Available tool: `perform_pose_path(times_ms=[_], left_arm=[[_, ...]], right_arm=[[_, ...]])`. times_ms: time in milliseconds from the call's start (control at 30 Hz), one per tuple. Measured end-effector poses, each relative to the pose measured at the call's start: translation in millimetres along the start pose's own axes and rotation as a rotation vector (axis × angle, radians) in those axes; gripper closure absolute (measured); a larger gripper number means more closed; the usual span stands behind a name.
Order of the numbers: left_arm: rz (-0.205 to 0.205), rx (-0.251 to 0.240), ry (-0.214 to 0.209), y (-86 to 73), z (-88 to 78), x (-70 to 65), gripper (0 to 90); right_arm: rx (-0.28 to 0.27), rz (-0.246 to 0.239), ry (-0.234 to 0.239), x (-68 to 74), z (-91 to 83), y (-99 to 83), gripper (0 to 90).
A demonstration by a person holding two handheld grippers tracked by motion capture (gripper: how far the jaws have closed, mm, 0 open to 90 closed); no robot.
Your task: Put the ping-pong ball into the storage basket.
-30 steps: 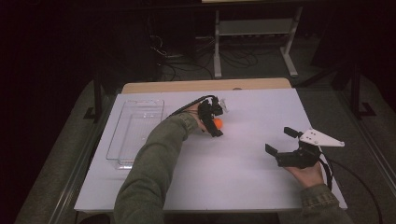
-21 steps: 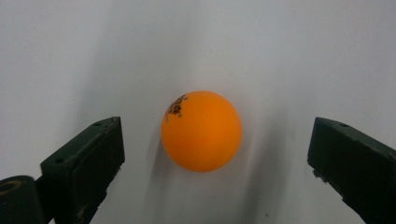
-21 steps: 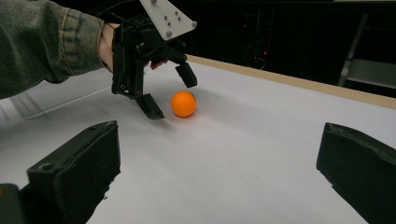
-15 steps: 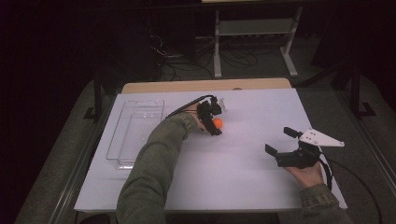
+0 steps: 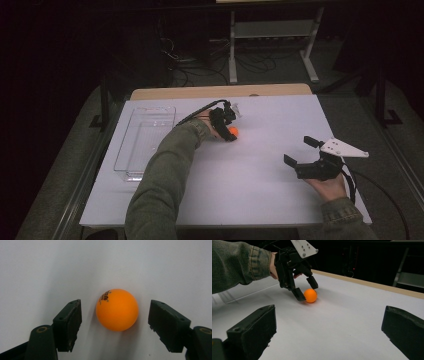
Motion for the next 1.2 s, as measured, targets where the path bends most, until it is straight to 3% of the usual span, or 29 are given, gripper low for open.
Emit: perform_pose_path(times_ms=[200,567,733,1200], left_arm=[[0.008,0.008,-0.002,-0.1,1.0,-0.1,32.2],[0.021,0.014,0.014,-0.1,2.0,0.0,49.9],[0.043,0.031,0.022,1.2,1.2,-2.0,50.5],[0.052,0.033,0.03,2.9,-6.4,-4.9,50.6]], right_arm=[[0.001,-0.002,0.0,-0.2,0.4,-0.1,0.0],[0.002,-0.002,-0.002,-0.4,0.1,-0.1,0.0],[0.0,-0.002,-0.002,-0.1,0.1,0.1,0.0],[-0.011,-0.003,-0.005,-0.7,-1.2,1.0,0.0]])
Point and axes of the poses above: each handheld gripper's, and its own axes: z roughly forward along the jaws, y roughly out of its top, x roughly to its left, the point moved 3 cm from there along z, roughly forward along the jaws, and after that the axes turned 3 degrees about -y, right-handed, at the moved point
